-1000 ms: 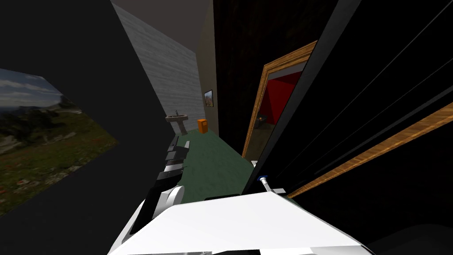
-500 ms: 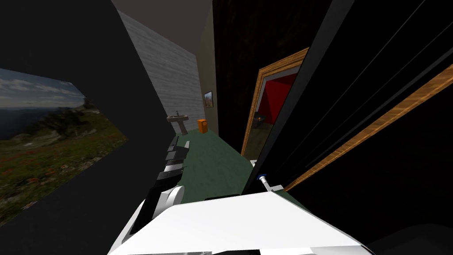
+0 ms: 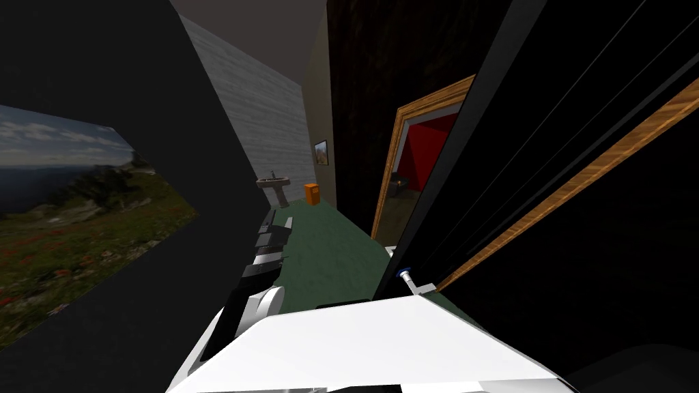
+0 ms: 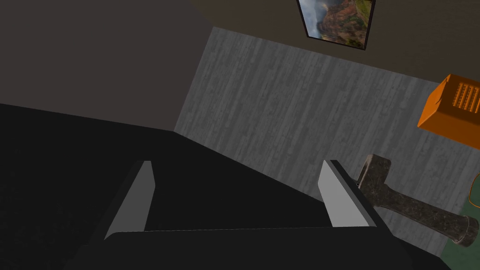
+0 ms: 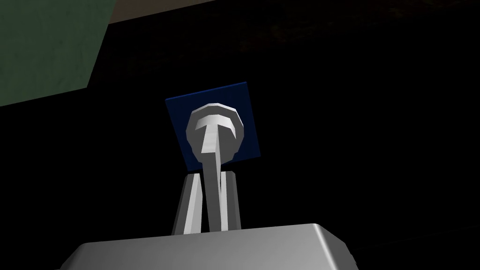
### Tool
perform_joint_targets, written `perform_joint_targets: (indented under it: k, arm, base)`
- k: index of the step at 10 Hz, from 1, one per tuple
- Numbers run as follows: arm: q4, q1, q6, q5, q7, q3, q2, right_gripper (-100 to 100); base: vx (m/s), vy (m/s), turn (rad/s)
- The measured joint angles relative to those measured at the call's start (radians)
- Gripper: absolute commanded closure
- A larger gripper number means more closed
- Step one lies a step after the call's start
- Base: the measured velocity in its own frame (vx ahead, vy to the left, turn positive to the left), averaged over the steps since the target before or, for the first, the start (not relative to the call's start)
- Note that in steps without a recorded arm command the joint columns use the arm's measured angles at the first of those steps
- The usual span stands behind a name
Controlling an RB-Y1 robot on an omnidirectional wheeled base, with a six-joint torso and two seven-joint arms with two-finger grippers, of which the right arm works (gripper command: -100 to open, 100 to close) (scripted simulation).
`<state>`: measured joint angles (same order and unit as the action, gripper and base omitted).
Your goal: Pull the door open
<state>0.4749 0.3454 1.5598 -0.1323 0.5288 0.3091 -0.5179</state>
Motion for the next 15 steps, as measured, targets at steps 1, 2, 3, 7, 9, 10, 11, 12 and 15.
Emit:
perform_joint_targets:
  k: [1,2,3,7,9,10,11,12,15]
  arm:
    - [0.005,0.002,-0.005,0.0,-0.001,0.0,0.0,100]
    - [0.002,0.0,-0.004,0.001,0.0,0.001,0.0,100]
    - [-0.002,0.0,-0.001,0.001,0.002,0.001,0.0,100]
    - [0.007,0.004,-0.005,0.0,0.001,0.001,-0.002,100]
    - [0.014,0.012,-0.011,-0.001,-0.002,0.002,0.003,100]
    - [0.016,0.018,-0.008,-0.001,-0.003,0.003,0.006,100]
    - [0.015,0.025,-0.004,-0.003,-0.005,0.003,0.011,100]
    - [-0.006,0.026,0.013,-0.007,-0.009,0.002,0.024,100]
    - [-0.054,0.039,0.058,-0.02,-0.029,-0.006,0.059,100]
  base:
    - [0.01,-0.008,0.036]
    - [-0.005,-0.006,0.02]
    - [-0.019,0.006,-0.03]
    - [0.012,-0.014,0.057]
    - [0.047,-0.059,0.222]
    - [0.022,-0.071,0.246]
    - [-0.033,-0.099,0.334]
    - [-0.115,-0.1,0.337]
    - [-0.096,-0.043,0.192]
